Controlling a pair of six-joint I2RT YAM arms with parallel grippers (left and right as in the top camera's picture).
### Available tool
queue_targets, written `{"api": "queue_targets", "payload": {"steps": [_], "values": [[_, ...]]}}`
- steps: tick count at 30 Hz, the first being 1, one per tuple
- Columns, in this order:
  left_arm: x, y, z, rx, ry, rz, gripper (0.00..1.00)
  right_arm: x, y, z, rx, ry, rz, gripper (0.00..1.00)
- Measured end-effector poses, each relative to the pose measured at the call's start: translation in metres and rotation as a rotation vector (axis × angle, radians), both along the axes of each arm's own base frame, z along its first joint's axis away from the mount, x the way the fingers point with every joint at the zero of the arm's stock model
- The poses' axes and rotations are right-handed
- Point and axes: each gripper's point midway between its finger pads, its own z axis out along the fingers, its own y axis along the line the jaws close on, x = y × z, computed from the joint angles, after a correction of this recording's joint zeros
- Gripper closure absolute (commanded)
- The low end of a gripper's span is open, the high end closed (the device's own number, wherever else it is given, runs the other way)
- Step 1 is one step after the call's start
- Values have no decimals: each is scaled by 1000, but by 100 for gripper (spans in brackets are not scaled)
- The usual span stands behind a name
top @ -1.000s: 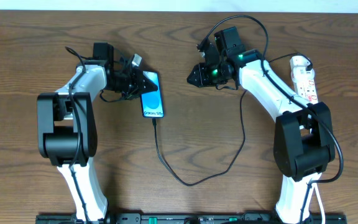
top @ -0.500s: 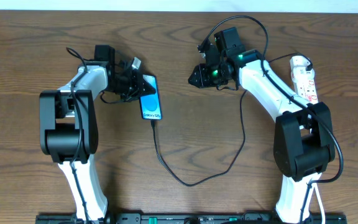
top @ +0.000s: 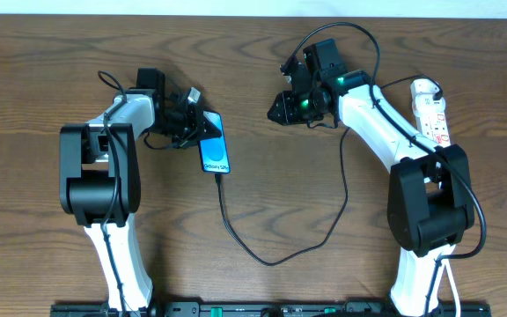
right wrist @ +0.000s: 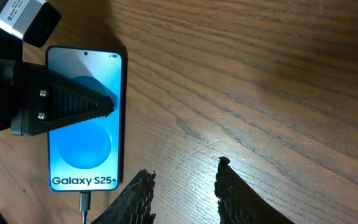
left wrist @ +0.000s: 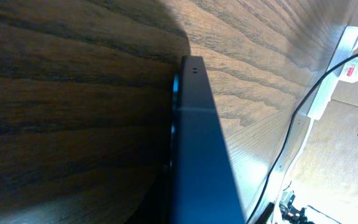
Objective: Plug charger to phone and switch on socket
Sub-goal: 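Lower the held blue phone toward the table with the left gripper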
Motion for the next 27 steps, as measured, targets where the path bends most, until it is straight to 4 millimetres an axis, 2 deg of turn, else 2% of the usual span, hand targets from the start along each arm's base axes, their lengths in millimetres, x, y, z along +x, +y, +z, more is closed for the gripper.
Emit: {"api": "queue_targets", "payload": {"steps": [11,16,17,18,27], "values": [[-1,1,-1,8,25,19,83,1,-1,-1,-10,-3,-2,68],[0,0,1,1,26,18,71,0,-2,-1,-11,-4,1,68],[0,0,2,-4,25,18,64,0,-2,-1,-11,-5,1,68],[0,-1,3,-7,26,19,62,0,-2,-1,-11,-5,1,67],[2,-2,8,-23,20,19,53,0,-2,-1,-12,-4,2,68]]}}
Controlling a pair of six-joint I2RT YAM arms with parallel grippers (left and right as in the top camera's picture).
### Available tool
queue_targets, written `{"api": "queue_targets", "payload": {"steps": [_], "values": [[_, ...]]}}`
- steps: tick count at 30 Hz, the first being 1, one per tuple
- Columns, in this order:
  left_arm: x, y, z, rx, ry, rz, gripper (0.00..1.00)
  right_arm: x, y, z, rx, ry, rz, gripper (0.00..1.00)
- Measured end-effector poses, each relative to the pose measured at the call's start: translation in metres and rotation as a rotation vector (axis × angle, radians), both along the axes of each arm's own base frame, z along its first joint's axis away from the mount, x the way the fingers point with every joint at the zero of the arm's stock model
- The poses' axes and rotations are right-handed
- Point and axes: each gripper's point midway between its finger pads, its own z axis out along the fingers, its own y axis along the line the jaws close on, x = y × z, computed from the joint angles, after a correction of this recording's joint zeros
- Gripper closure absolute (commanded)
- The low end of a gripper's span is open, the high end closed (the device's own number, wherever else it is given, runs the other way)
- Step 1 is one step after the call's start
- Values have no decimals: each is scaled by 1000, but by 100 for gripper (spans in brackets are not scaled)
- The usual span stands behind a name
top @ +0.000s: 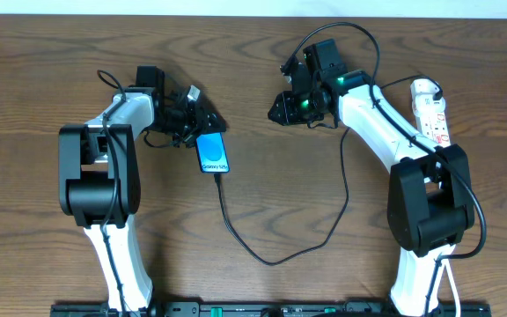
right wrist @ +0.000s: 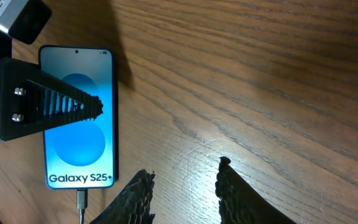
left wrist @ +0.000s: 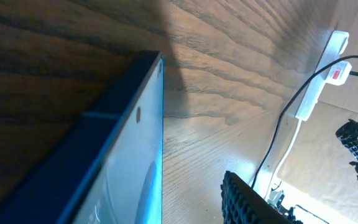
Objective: Plug charger to phone and switch on socket
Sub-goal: 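Lower the held blue phone toward the table with the left gripper, then lay the phone flat, open the left gripper and lift away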
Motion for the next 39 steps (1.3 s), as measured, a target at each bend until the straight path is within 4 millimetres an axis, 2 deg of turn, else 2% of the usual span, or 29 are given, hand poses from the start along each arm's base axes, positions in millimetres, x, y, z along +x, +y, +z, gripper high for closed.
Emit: {"api": "queue_targets", "payload": {"steps": [17,18,19,31,39], "values": [[-7,14,-1,120,55,23,50,0,0,0,-1,0,2,67],[-7,15,-1,129,56,24,44,0,0,0,-1,0,2,67],[-7,17,-2,143,57,26,44,0,0,0,-1,0,2,67],[-7,20,-1,173,55,29,44,0,0,0,-1,0,2,66],[-10,30,-3,247,72,36,44,0,0,0,-1,0,2,66]]}}
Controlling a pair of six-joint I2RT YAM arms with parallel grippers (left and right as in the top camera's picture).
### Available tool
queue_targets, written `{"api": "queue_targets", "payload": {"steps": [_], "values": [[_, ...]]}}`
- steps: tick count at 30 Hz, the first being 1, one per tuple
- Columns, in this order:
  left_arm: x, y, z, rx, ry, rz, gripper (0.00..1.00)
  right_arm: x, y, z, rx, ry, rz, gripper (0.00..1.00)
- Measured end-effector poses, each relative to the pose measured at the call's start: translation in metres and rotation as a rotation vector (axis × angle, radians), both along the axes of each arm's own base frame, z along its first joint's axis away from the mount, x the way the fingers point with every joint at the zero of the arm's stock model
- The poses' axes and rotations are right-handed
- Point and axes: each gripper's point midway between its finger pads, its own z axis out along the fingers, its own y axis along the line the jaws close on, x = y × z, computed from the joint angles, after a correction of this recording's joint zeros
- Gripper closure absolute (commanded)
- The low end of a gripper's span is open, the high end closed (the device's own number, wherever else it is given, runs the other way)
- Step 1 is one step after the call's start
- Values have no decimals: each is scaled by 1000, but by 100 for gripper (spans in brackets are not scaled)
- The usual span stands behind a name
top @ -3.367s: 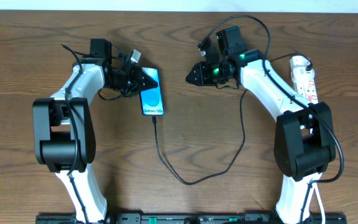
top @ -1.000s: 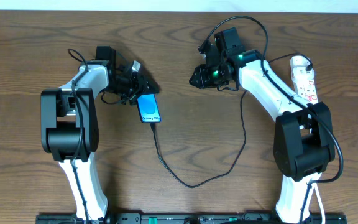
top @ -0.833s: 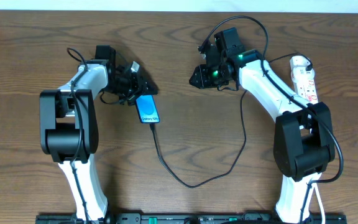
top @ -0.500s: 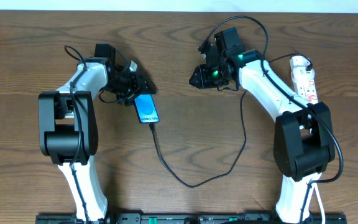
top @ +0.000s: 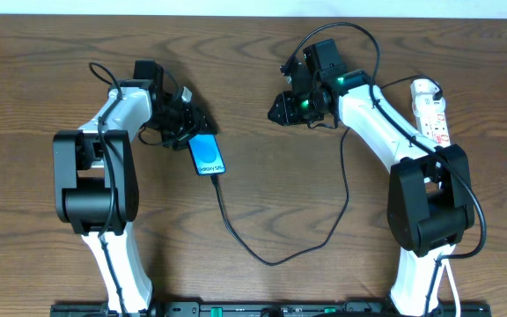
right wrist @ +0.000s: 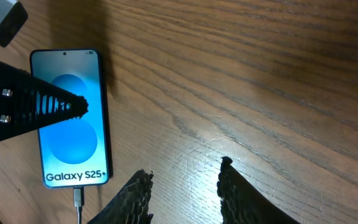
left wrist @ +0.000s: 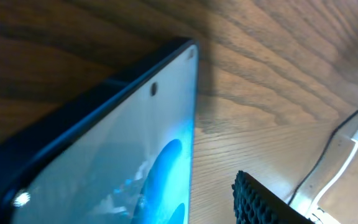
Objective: Plug charger to phone and switch on socket
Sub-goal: 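Lay the phone flat, open the left gripper and lift away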
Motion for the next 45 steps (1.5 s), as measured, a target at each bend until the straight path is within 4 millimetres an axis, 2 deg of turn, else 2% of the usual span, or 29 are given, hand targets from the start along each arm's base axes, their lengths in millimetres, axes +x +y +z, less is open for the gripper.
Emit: {"api": "queue_targets", "payload": {"steps": [29,37,40,43,45], "values": [[0,37,-6,250,-4,17,44,0,0,0,-2,-5,6,66],[-3,61,-4,385,16,24,44,-4,-1,-1,-13,-1,27,67],[1,68,15,415,-30,41,44,-5,-2,2,-17,-11,40,73],[10,72,66,427,-161,73,44,-7,-3,16,-15,-42,53,90],[12,73,112,430,-275,99,44,-8,-4,27,-10,-59,55,98]]}}
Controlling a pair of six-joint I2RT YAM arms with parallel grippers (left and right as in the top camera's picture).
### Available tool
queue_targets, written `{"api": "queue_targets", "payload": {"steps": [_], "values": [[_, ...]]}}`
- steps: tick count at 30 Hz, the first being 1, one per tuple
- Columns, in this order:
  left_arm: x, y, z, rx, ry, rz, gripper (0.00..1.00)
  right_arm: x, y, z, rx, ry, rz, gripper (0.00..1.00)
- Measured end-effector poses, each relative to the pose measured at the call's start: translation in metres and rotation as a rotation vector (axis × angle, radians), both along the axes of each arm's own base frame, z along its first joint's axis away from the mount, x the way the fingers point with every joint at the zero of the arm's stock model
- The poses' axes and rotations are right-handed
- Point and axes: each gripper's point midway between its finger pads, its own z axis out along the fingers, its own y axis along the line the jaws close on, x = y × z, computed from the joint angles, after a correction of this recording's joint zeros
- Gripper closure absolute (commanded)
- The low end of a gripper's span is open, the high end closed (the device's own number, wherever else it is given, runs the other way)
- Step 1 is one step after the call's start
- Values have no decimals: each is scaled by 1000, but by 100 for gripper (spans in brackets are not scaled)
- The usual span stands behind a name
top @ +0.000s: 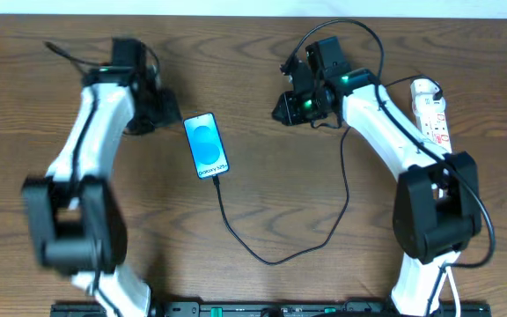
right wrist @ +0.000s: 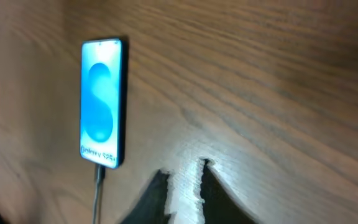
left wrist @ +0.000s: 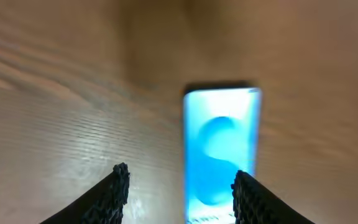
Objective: Plug charger to phone and switch on socket
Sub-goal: 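Lay the phone flat, open the left gripper and lift away, then move the right gripper to the white power strip's orange switch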
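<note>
The phone (top: 207, 146) lies flat on the table with its blue screen lit, and also shows as the phone (left wrist: 222, 146) and the phone (right wrist: 103, 102). The black charger cable (top: 262, 257) is plugged into its lower end and loops off to the right. The white power strip (top: 431, 107) lies at the far right edge. My left gripper (left wrist: 182, 179) is open and stands back to the left of the phone, holding nothing. My right gripper (right wrist: 185, 177) hovers right of the phone, its fingers drawn to a narrow slit with nothing between them.
The wooden table (top: 262, 211) is bare around the cable loop. My right arm's own black lead arcs over the back edge (top: 359, 31). The power strip sits beside my right arm's forearm.
My left gripper was over the phone's top end with a finger across the screen; now it stands clear to the left. The phone lies more upright. My right gripper's fingers have narrowed.
At first my left gripper held the phone's top end, the cable in its port. Then its finger lay across the screen, and the phone sat further left each time. Now the phone lies free. My right gripper hovered unmoved, then narrowed.
</note>
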Motion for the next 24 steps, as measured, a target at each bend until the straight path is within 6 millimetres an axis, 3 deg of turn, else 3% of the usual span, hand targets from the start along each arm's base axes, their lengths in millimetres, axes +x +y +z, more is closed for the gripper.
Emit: {"api": "queue_targets", "payload": {"steps": [4,7,11,14,19,21,24], "values": [[-7,1,78,7,-197,3,44,-4,-4,25,11,-36,-1,99],[-17,1,116,7,-296,3,44,-6,-13,41,16,-52,-18,99],[-29,1,146,8,-376,3,43,-3,-45,59,-6,-67,-92,99],[-35,1,159,7,-410,4,33,2,-83,71,-38,-80,-180,99],[-39,1,160,7,-406,5,10,13,-173,80,-83,-69,-390,99],[-39,1,160,9,-406,0,8,13,-217,77,-99,-47,-491,99],[-39,1,160,8,-405,3,8,12,-260,76,-104,-35,-592,99]]}}
